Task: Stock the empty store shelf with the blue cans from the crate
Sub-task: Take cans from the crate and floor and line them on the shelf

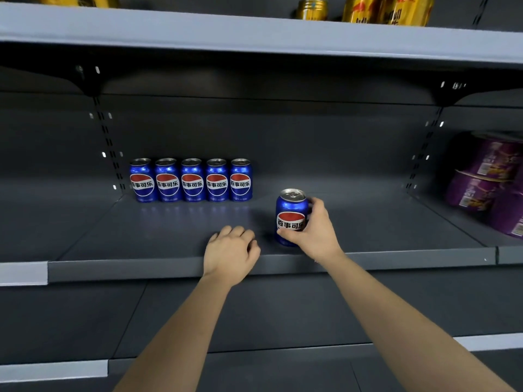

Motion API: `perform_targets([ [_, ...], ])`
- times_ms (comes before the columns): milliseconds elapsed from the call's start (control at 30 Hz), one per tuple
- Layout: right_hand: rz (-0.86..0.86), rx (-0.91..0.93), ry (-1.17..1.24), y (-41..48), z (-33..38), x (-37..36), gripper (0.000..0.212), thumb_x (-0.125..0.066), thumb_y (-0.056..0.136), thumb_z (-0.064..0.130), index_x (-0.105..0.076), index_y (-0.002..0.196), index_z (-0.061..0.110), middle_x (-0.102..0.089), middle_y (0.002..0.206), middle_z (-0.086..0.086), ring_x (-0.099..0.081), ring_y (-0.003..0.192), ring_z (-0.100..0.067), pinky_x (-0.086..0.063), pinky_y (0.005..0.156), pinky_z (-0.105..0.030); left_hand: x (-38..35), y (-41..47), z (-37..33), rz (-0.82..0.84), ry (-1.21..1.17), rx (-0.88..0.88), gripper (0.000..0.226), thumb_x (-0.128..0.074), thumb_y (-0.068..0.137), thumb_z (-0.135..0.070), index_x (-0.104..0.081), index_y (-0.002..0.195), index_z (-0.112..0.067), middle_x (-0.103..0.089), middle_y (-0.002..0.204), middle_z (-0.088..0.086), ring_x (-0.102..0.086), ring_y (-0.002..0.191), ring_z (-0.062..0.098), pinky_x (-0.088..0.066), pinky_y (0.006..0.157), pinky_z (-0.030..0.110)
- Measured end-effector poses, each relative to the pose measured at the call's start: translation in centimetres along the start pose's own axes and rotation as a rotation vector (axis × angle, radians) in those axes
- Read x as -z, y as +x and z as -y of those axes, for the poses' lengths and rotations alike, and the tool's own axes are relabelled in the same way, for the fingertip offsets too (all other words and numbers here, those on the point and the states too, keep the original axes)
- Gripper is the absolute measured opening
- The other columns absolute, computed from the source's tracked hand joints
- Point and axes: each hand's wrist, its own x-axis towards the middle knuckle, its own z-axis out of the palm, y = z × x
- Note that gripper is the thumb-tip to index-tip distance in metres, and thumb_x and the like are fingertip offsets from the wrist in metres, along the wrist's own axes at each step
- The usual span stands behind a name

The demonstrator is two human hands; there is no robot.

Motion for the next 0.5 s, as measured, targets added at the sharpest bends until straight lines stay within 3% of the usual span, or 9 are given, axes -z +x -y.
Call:
perform_targets([
  [133, -0.037, -0.03, -0.078, 0.4, -0.3, -0.5, 0.07, -0.088, 0.064, 0.029, -0.043, 0.116, 0.019, -0.06, 0.117, 0.001, -0.061, 0.103, -0.017, -0.051, 0.084, -0.028, -0.3, -0.1, 0.0, 0.003, 0.001, 0.001, 0.032, -0.034, 0.092, -0.04, -0.062, 0.101, -0.027, -0.06, 0.102, -0.009, -0.048, 0.098, 0.016, -0.04, 0.08, 0.031],
  [400, -0.02, -0.047, -0.101, 2.6, -0.5, -1.5, 0.065, -0.088, 0.067, 0.027, -0.044, 0.114, 0.017, -0.063, 0.115, -0.003, -0.062, 0.102, -0.019, -0.053, 0.088, -0.033, -0.5, -0.3, -0.2, -0.015, 0.012, 0.049, 0.049, -0.021, 0.087, -0.046, -0.061, 0.106, -0.024, -0.06, 0.105, -0.006, -0.051, 0.099, 0.017, -0.041, 0.074, 0.031],
  [500, -0.022, -0.055, -0.085, 3.8, -0.5, -2.3, 0.065, -0.086, 0.071, 0.025, -0.045, 0.118, 0.012, -0.062, 0.116, -0.004, -0.06, 0.099, -0.016, -0.05, 0.085, -0.028, -0.5, -0.3, -0.2, -0.027, 0.016, 0.043, 0.059, -0.013, 0.083, -0.048, -0.062, 0.105, -0.024, -0.06, 0.105, -0.006, -0.05, 0.099, 0.017, -0.041, 0.072, 0.031],
])
